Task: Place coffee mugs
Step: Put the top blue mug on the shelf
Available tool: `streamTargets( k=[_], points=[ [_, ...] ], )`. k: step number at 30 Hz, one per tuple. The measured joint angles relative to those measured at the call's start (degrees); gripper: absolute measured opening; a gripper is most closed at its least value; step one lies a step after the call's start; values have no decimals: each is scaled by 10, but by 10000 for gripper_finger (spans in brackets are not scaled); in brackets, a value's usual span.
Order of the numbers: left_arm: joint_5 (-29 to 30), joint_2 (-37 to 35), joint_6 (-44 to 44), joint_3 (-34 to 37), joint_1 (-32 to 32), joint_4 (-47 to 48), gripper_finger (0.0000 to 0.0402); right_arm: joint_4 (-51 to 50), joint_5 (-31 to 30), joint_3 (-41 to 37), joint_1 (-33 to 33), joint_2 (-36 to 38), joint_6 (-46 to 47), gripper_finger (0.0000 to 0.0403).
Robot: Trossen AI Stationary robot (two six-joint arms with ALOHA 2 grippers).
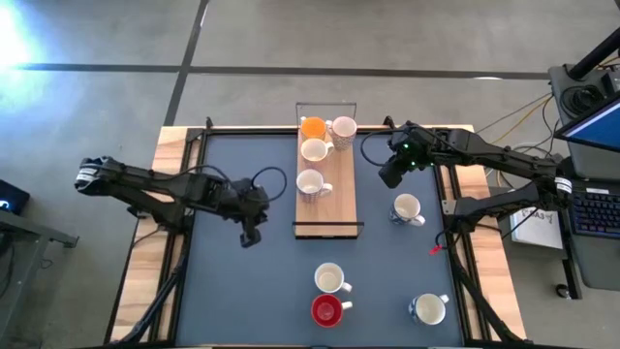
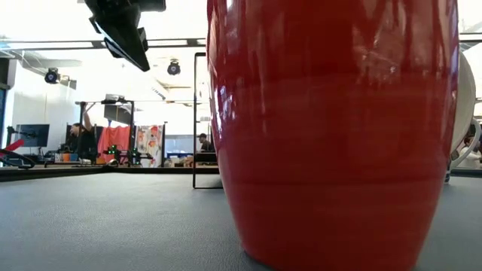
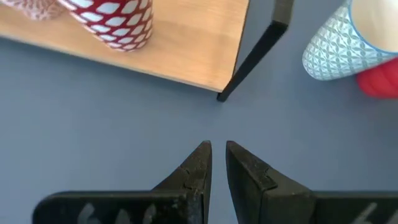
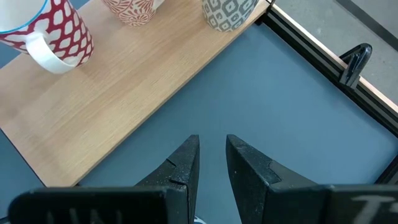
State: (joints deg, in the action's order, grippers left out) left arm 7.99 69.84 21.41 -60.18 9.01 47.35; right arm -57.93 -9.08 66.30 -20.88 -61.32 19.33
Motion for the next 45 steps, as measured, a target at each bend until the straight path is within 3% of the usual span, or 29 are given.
streamTargets(
  k=[19, 23, 27, 32, 37, 45],
  points=[
    [-41, -6, -21, 5, -5, 15, 29, 123, 0, 0, 0, -3, 39, 68],
    [-42, -6, -2, 19, -4, -4, 29, 135, 44, 0, 0, -11, 73, 68],
    [-42, -6, 1, 26, -5, -7, 29, 80, 68, 0, -1, -17, 117, 68],
    [-40, -10, -1, 29, -5, 5, 29, -68, 104, 0, -1, -21, 185, 71],
    [-39, -13, -2, 36, -9, 5, 29, -188, 134, 0, -1, -24, 191, 87],
    [-24, -12, -8, 49, -10, -14, 29, -217, 125, 0, -1, -26, 170, 89]
  ],
)
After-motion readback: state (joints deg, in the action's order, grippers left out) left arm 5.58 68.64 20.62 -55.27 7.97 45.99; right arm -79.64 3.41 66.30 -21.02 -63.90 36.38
